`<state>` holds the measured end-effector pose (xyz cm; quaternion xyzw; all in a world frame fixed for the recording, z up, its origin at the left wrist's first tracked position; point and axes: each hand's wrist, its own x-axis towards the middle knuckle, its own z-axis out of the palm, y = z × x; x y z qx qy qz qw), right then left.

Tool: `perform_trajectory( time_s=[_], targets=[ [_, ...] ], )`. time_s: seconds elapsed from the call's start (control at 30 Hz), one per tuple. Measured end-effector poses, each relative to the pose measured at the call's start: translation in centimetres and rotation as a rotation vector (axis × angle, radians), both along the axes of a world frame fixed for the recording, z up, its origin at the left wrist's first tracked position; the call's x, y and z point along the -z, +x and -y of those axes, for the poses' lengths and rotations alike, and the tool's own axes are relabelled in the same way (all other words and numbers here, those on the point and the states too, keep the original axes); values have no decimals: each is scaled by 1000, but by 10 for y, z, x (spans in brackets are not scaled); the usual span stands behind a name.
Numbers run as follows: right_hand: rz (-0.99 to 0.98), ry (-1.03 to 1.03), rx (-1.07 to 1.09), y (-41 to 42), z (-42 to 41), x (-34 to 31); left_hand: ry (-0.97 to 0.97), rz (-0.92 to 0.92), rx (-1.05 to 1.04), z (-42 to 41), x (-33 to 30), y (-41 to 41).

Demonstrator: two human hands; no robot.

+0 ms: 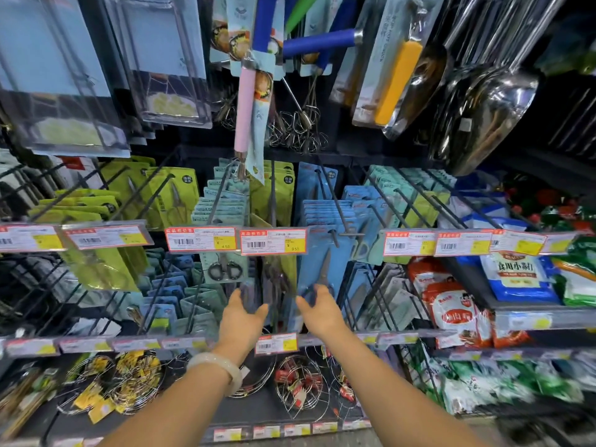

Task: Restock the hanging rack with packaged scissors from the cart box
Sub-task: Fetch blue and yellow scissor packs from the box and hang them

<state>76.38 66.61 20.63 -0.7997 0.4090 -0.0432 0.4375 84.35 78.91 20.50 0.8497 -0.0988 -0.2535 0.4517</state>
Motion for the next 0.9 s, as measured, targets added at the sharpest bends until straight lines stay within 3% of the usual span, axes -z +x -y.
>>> perform_trajectory(
  time_s=[0.17, 0.3, 0.57, 0.67, 0.9],
  targets=[
    [-136, 24, 7, -41, 24, 22, 310, 195, 266, 26, 1, -43],
    [-201, 28, 39, -86, 54, 36, 451, 371, 502, 64, -1, -84],
    [-388, -311, 9, -231, 122, 23, 484, 623, 948, 178, -14, -196],
    [-430, -412, 88, -301, 152, 17, 483, 713, 1088, 227, -19, -255],
    [-564, -411, 396, -472, 206, 3, 334, 890, 1348, 321, -23, -411]
  ],
)
